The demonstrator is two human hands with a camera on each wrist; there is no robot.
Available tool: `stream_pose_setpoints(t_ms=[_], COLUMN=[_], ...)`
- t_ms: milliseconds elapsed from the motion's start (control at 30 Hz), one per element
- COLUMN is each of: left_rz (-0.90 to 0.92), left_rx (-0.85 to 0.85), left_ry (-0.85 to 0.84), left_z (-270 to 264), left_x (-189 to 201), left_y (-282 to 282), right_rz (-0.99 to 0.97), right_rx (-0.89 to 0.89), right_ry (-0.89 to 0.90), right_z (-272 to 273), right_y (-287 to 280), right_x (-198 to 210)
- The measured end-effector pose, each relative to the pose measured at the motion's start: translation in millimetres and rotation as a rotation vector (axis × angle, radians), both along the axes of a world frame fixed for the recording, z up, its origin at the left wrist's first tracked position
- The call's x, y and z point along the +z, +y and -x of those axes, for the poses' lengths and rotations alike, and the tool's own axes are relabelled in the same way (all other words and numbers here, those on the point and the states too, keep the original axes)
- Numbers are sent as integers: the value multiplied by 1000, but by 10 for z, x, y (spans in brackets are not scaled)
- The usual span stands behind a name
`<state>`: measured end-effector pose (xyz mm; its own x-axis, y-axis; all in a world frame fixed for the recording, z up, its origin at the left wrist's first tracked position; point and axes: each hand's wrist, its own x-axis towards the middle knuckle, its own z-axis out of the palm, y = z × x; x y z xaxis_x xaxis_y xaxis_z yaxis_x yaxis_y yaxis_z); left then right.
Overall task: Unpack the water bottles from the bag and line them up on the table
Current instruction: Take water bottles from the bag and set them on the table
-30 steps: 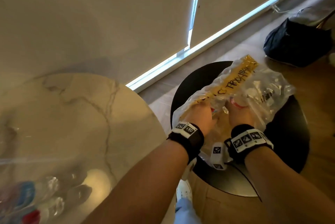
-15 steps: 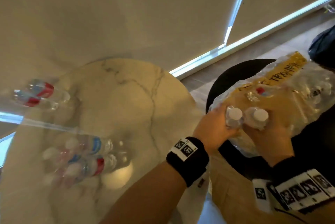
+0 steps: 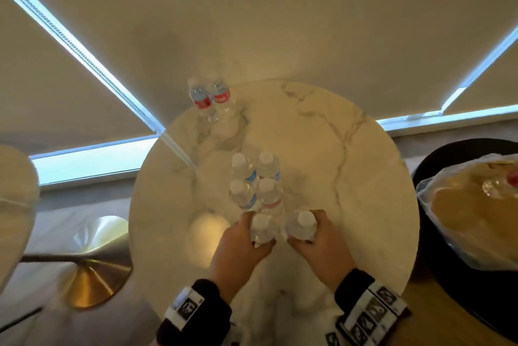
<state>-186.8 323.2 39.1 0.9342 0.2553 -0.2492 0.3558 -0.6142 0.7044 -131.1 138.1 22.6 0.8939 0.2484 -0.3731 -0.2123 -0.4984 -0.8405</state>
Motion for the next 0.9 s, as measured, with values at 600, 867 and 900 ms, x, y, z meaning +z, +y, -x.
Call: stream_pose_setpoints(t_ms=[600,867,900], left_rz=[-413,-334,-311], left_rx=[-147,-674,-726], left_ry=[490,248,216], left_z=[212,-655,-847], left_x=[29,187,165], left_y=[73,-1790,-2069], right_rz=[254,508,533], right_rx=[45,-380,-459], right_ry=[-19,-107,-88], right_z=[99,-453,-581], right_y=[-452,-2325,-2553], right_x=[-195,-354,-394])
